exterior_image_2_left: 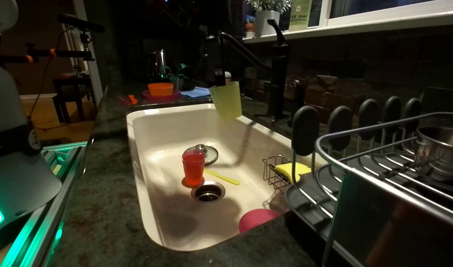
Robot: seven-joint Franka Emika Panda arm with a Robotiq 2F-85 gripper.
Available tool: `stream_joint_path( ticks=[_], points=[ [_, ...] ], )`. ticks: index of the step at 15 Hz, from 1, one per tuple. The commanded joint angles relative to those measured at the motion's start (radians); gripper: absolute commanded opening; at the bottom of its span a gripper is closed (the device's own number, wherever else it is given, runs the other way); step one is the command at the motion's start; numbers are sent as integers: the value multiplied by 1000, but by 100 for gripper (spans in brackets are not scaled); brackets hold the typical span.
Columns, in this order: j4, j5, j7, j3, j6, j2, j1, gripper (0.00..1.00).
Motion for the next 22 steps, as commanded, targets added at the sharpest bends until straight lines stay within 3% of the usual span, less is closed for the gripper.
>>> stream_joint_path(
  ticks=[1, 13, 22],
  points=[
    [26, -66, 20, -13, -95, -79, -34, 1],
    [35, -46, 2, -26, -72, -52, -25, 4],
    [128, -265, 132, -61, 41, -54, -185, 1]
  ],
)
